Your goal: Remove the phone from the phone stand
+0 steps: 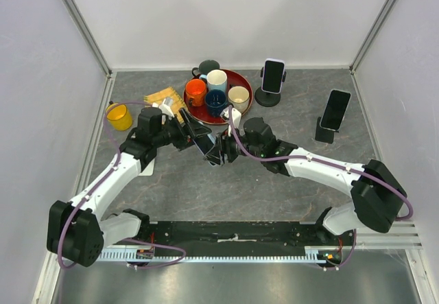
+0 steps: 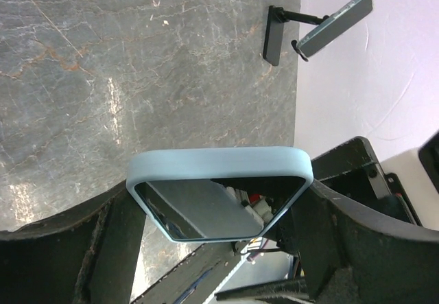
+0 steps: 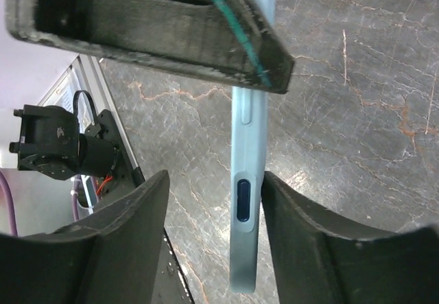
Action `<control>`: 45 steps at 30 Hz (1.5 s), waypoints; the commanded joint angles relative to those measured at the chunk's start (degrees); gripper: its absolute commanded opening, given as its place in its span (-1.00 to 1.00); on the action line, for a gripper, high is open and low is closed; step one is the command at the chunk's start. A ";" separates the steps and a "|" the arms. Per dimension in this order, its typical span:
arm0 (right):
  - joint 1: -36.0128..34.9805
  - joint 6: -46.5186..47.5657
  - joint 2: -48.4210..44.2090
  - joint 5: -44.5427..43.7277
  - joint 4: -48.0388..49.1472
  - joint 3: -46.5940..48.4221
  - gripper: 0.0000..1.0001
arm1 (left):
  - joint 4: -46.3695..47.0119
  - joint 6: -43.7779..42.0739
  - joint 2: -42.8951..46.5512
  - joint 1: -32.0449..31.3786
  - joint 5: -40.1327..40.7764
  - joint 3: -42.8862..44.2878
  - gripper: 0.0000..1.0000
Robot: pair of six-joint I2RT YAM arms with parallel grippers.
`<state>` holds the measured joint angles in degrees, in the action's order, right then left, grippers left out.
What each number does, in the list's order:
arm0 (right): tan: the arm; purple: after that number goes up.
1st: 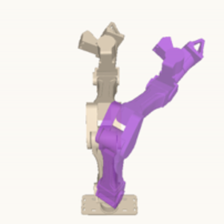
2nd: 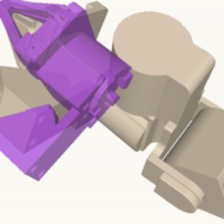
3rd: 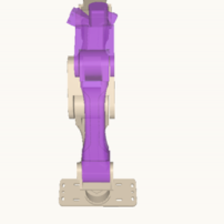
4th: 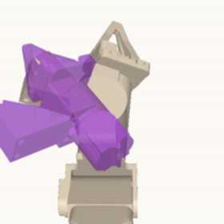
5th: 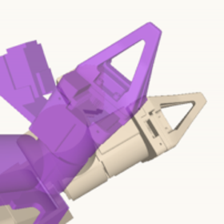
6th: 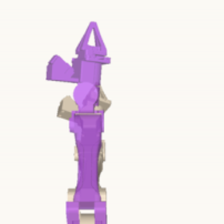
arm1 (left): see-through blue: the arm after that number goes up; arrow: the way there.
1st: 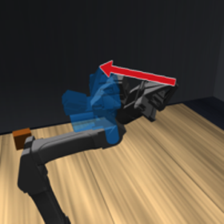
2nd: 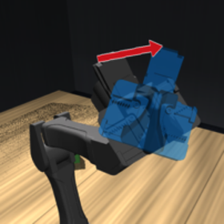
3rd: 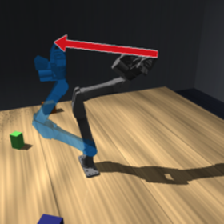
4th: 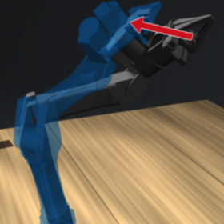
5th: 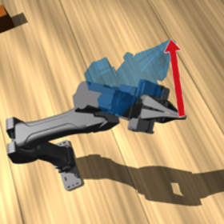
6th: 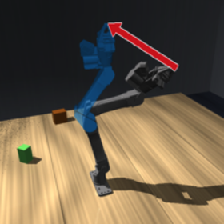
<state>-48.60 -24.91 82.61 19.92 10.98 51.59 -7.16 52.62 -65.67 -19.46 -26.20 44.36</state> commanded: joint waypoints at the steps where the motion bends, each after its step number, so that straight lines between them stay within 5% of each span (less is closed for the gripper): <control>1: -0.27 -0.93 -0.52 1.87 4.31 -1.49 0.20 | 5.66 4.68 3.35 -0.31 -4.48 -1.46 -0.96; 4: -0.71 -0.93 -0.96 2.23 3.96 -1.67 -0.02 | 6.89 6.09 4.85 -0.22 -5.18 -2.96 -0.96; 10: -0.88 -1.72 -3.15 0.21 3.69 -2.90 -0.91 | 3.92 5.22 7.39 -0.14 -5.18 -2.96 -0.80; 16: -0.80 -4.36 -6.14 -2.34 3.34 -5.09 -1.00 | -5.74 -3.21 11.43 -0.22 0.78 1.51 0.52; 19: -0.88 -7.34 -7.63 -6.47 3.52 -7.11 -1.00 | -12.43 -11.19 15.82 -0.14 7.63 3.98 0.97; 27: -0.88 -20.78 -6.59 -14.12 10.80 -13.53 -1.00 | -19.12 -19.66 36.54 -0.14 25.04 -1.27 1.00; 34: -1.15 -32.99 5.87 -14.82 21.17 -10.38 -1.00 | -19.12 -26.50 48.95 -0.14 25.93 -7.88 0.99; 45: -4.57 -45.57 29.16 -19.57 30.23 5.79 -1.00 | -19.73 -29.42 54.16 -0.22 26.02 -12.19 1.00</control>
<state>-52.45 -63.64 106.83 2.63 30.22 51.59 -27.75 26.30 -12.14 -19.64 -1.48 32.36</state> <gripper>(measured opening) 0.175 0.995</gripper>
